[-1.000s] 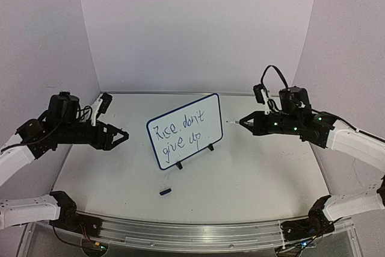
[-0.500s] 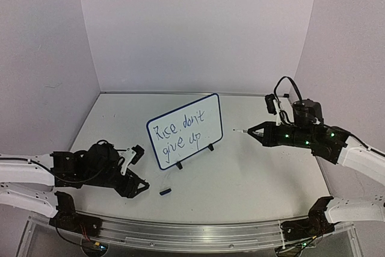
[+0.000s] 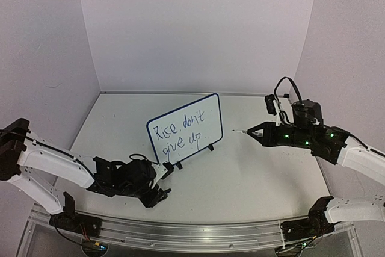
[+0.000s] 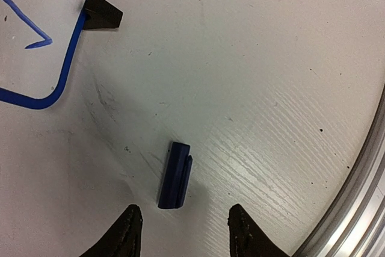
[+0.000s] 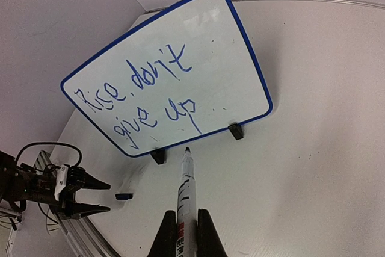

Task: Write a sentence on the whiteboard
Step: Pick up the pen cap from the center of the board.

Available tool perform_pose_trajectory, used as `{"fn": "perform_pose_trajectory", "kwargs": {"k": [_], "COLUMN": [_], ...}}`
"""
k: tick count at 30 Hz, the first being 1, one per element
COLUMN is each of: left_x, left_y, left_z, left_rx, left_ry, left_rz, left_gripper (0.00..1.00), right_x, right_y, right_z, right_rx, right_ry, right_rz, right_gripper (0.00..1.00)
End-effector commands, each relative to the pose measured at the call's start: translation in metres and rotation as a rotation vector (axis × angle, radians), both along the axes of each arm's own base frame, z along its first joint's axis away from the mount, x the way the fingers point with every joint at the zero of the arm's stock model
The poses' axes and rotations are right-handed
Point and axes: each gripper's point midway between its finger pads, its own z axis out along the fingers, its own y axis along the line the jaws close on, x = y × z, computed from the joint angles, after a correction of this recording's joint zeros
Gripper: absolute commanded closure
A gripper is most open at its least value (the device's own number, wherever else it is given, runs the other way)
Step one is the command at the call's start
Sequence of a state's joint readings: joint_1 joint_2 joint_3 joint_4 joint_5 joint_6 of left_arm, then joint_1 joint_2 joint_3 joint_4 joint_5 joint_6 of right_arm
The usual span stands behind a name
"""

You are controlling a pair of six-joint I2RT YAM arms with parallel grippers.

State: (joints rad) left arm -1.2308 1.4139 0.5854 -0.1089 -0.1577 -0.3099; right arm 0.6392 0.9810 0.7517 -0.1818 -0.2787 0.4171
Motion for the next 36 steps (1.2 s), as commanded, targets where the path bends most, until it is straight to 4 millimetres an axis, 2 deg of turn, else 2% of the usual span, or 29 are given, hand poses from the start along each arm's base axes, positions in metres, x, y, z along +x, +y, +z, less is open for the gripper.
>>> {"fn": "perform_pose_trajectory", "kwargs": {"k": [1,19,36], "left_x": [0.011,0.01,0.01], "left_y": [-0.021,-0.023,-0.017], "left_z": [0.014,-0.01,-0.026], "left_rx": [-0.036,0.02,0.073], "left_ry": [-0.065,-0.038,-0.026], "left_rz": [-0.02,-0.026,-0.018], "left_gripper": [0.53,0.69,0.78], "right_x": [0.002,0.0,-0.001], "right_y": [0.003,0.003,0.002], "right_z": [0.008,0.008,0.009], "right_rx": [0.026,0.036,0.042], "right_ry": [-0.019,-0.013,-0.012], "right_rz": [0.002,0.005,0.003], "right_gripper": [1.0,1.0,1.0]}}
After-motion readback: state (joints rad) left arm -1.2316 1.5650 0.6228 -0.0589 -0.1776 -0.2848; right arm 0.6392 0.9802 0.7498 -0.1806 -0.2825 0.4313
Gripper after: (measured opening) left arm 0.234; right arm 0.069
